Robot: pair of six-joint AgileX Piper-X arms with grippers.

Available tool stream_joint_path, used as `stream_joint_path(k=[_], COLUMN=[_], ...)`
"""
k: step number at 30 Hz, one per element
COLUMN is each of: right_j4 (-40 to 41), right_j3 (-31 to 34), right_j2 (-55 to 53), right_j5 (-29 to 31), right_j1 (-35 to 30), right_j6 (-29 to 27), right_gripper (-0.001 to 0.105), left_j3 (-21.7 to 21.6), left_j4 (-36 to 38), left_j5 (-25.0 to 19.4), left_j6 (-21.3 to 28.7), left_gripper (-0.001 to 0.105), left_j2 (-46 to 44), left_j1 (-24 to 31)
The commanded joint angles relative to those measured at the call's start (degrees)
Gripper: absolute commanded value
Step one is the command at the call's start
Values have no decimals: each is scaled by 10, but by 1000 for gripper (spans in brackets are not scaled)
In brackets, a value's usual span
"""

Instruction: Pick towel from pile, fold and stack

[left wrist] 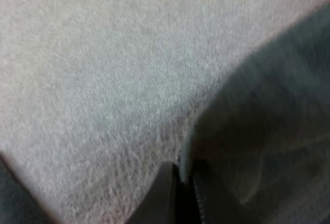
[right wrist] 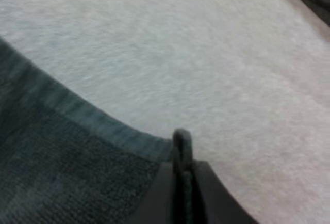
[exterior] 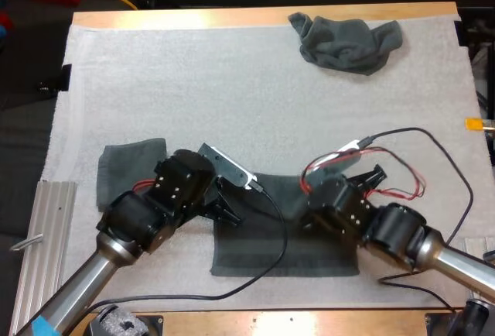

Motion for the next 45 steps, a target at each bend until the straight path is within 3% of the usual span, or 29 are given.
stream_joint_path(k=[1,9,14,21,32,36,42,45], right_j4=[-9,-49,-71,-108,-174,-193,-212,-220], right_j3=[0,2,2,2,2,2,2,2], right_j2=[1,17,39,80,149,162,188,199], right_j5=[-6,-51,-89,-89,-30,-27,-40,-41], right_j1=[-15,-81,-109,-114,-116,-127,-153,-156], right_j6=[-5,-6,-6,-23,-23,-22,-20,-20], right_gripper=[1,1,1,1,1,1,1,1], left_j3=[3,9,9,9,9,9,9,9], left_j4=[-24,-93,-99,-135,-182,-197,-236,-261], left_j5=[-13,-27,-61,-102,-132,-129,-64,-20], left_j6=[0,13,17,17,28,26,26,26], left_gripper=[0,0,0,0,0,0,0,9], left_j2=[1,35,77,113,180,205,230,238], left_j1=[0,0,1,2,10,36,87,100])
